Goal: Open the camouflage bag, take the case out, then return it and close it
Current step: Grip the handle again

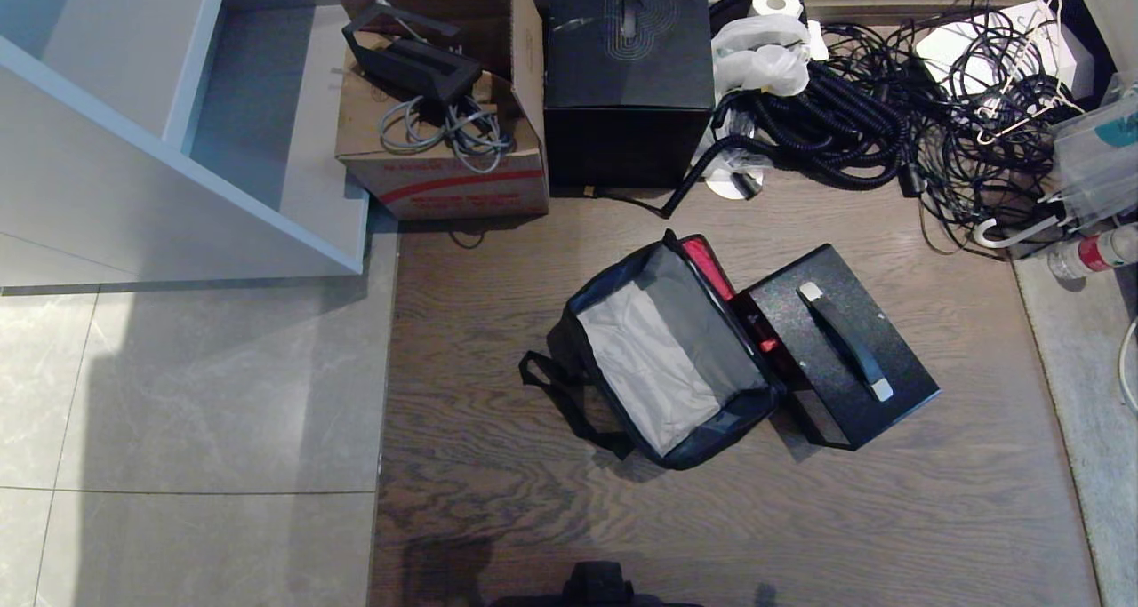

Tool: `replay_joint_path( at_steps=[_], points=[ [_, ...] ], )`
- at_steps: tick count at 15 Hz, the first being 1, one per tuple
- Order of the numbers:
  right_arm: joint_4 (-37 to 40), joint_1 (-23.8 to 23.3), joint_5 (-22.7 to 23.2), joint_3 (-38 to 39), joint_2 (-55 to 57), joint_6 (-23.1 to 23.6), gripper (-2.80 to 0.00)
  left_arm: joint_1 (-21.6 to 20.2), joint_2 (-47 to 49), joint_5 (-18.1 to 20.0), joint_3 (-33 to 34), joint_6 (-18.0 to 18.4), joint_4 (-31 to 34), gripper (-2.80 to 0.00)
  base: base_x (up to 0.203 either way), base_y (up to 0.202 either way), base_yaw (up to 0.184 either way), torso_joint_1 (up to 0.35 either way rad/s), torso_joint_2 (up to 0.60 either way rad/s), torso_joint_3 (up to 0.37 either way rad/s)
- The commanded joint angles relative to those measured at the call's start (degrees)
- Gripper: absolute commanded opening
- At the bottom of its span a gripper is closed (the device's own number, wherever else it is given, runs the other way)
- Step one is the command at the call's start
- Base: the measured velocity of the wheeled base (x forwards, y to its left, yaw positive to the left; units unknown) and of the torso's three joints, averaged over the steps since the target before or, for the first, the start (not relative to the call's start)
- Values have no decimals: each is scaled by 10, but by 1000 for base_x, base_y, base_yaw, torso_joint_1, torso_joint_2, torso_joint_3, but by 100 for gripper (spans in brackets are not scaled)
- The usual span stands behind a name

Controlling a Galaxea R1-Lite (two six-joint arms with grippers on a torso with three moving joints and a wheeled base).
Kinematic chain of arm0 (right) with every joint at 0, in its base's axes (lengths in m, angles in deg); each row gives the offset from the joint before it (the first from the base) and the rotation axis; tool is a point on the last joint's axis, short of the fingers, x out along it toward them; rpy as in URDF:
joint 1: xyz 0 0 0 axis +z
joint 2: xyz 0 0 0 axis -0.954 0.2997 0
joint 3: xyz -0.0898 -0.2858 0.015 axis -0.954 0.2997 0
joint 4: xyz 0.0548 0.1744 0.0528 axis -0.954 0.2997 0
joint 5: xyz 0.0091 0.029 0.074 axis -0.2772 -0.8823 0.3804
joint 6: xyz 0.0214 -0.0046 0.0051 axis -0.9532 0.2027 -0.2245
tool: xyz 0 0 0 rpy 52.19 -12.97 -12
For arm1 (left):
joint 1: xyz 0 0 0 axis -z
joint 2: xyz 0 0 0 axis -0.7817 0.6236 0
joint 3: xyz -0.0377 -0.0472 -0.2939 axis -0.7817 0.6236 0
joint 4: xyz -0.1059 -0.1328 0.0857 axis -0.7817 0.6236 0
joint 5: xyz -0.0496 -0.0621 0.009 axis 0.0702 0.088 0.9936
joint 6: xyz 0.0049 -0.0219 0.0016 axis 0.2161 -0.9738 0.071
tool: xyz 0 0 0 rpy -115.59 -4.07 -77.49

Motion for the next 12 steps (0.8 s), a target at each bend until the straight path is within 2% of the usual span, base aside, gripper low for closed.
replay_joint_path(
  at_steps=[1,12],
  points=[
    [-1,0,0,23,0,0,-280,0,-1,0,0,0,0,-280,0,0,0,0,0,0],
    [-1,0,0,23,0,0,-280,0,0,0,0,0,0,-280,0,0,0,0,0,0]
  ],
)
